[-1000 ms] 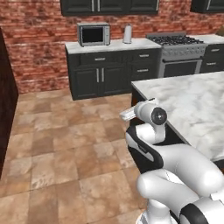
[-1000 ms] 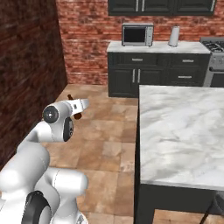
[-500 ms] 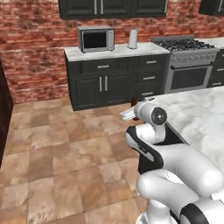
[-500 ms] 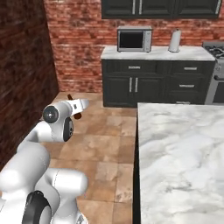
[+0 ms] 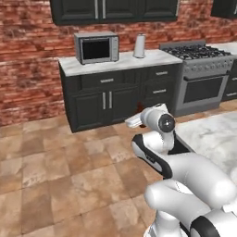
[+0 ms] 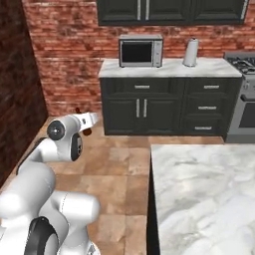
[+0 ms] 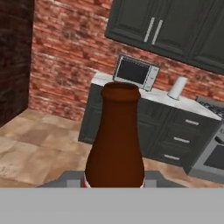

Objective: Place the large bottle from the dining counter next to the other large bottle outside the sink, and place the small bottle from the dining counter next to the other small bottle inside the sink.

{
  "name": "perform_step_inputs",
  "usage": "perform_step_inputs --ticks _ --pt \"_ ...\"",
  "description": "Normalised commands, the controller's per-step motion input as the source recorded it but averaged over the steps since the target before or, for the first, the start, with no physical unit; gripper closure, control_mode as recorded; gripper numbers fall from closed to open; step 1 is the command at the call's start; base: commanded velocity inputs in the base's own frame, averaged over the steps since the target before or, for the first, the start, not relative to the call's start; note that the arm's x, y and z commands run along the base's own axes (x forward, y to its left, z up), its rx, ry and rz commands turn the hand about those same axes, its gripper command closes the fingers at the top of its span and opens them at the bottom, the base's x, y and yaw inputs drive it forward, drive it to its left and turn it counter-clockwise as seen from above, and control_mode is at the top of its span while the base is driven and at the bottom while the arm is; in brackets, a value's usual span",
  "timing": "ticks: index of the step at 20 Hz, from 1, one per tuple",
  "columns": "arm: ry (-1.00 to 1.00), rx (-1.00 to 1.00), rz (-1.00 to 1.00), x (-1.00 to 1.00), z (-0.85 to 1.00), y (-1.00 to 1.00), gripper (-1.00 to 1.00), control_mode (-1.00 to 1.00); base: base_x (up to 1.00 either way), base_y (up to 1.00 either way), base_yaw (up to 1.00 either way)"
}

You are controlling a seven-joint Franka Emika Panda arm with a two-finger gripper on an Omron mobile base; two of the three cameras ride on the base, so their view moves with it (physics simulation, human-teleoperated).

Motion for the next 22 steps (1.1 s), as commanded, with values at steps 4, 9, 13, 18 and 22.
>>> perform_step_inputs --ticks 4,9,13,18,22 --pt "0.00 0.00 0.00 0.00 0.00 0.00 1.00 1.00 0.80 0.49 -0.34" --pt "0.00 0.00 0.00 0.00 0.00 0.00 1.00 1.00 0.68 0.51 -0.38" --pt "0.00 0.00 0.00 0.00 0.00 0.00 1.00 1.00 0.51 0.54 -0.40" --pt "0.00 0.00 0.00 0.00 0.00 0.00 1.00 1.00 0.35 0.59 -0.43" --pt "0.00 0.00 0.00 0.00 0.00 0.00 1.00 1.00 0.24 0.62 -0.46"
